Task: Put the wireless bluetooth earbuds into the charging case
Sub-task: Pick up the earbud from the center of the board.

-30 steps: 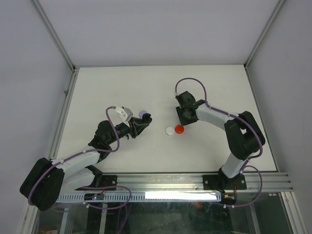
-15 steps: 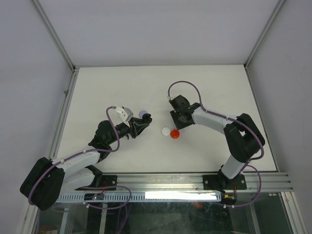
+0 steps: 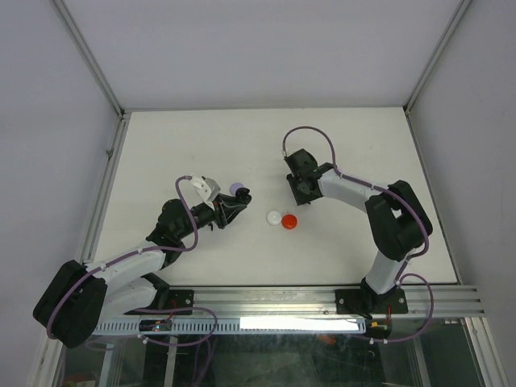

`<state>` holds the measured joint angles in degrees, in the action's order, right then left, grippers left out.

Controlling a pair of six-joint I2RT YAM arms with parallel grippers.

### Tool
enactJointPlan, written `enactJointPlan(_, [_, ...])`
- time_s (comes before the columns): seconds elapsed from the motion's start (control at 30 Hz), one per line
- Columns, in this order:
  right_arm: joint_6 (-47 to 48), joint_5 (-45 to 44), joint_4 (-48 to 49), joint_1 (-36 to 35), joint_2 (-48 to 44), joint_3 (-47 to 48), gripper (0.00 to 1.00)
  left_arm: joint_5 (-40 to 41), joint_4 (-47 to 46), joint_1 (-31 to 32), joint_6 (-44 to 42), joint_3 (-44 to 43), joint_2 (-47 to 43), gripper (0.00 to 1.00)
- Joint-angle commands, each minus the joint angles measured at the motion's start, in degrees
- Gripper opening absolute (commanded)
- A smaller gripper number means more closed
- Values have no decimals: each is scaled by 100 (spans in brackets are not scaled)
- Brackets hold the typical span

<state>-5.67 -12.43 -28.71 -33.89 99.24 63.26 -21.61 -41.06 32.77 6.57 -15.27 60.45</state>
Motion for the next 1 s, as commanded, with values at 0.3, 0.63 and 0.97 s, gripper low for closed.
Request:
enactJointPlan(0.3, [539,978,-7,526,109,340,34,-321,-190,-31,-86,-126,-21,0])
enactJointPlan(0.63, [508,1095,-52,532,202,362,34,-331,-166,-36,-77,-143,-33,0])
enactJointPlan(0.97, [593,1084,-248,530,504,507,30,-443,-173,-26,-102,-143,-24,0])
